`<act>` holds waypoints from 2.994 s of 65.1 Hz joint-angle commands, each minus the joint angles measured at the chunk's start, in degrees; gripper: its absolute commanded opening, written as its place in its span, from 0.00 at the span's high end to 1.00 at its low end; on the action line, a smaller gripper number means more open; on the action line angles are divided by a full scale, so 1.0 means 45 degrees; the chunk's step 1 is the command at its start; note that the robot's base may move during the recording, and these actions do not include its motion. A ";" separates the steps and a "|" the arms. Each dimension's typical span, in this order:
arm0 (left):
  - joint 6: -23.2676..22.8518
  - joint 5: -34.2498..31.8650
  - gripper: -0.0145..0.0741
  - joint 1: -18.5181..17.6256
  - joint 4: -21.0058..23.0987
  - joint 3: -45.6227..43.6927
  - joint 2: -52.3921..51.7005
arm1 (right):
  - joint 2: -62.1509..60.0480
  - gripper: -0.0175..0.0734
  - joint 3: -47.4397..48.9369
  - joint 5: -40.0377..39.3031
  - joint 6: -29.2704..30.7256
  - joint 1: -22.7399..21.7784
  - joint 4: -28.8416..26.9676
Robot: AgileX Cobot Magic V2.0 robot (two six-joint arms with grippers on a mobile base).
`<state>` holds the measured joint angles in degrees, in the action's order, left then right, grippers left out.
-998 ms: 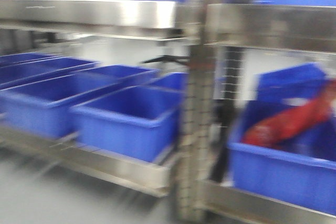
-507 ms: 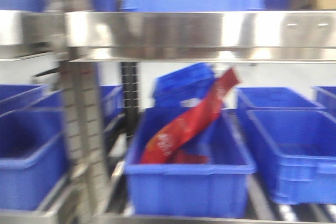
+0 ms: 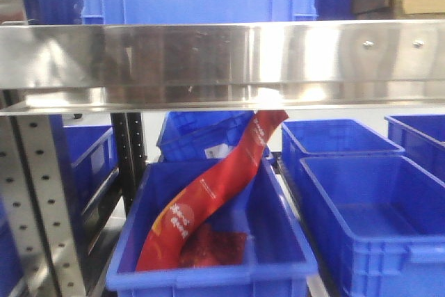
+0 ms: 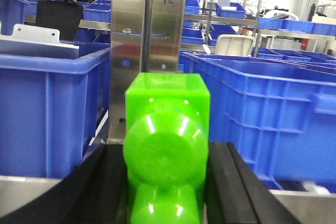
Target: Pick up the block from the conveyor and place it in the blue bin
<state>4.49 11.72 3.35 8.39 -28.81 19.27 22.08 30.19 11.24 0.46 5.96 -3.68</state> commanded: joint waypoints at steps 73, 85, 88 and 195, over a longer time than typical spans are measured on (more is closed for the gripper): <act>-0.0026 -0.0153 0.96 -0.0015 0.0078 -0.0015 -0.0010 | -0.0021 0.99 -0.0029 -0.0309 0.0049 -0.0036 0.0098; -0.0026 -0.0153 0.96 -0.0015 0.0078 -0.0015 -0.0010 | -0.0021 0.99 -0.0029 -0.0309 0.0049 -0.0036 0.0098; -0.0026 -0.0153 0.96 -0.0015 0.0078 -0.0015 -0.0010 | -0.0021 0.99 -0.0029 -0.0309 0.0049 -0.0036 0.0098; 0.1624 0.0503 0.63 -0.6647 0.0678 -1.1412 1.4599 | 1.3860 0.66 1.0313 -0.1378 0.0796 0.4858 0.0003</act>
<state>11.79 15.60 -26.22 9.89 -79.37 84.64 82.97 74.80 4.39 3.70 27.70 -3.68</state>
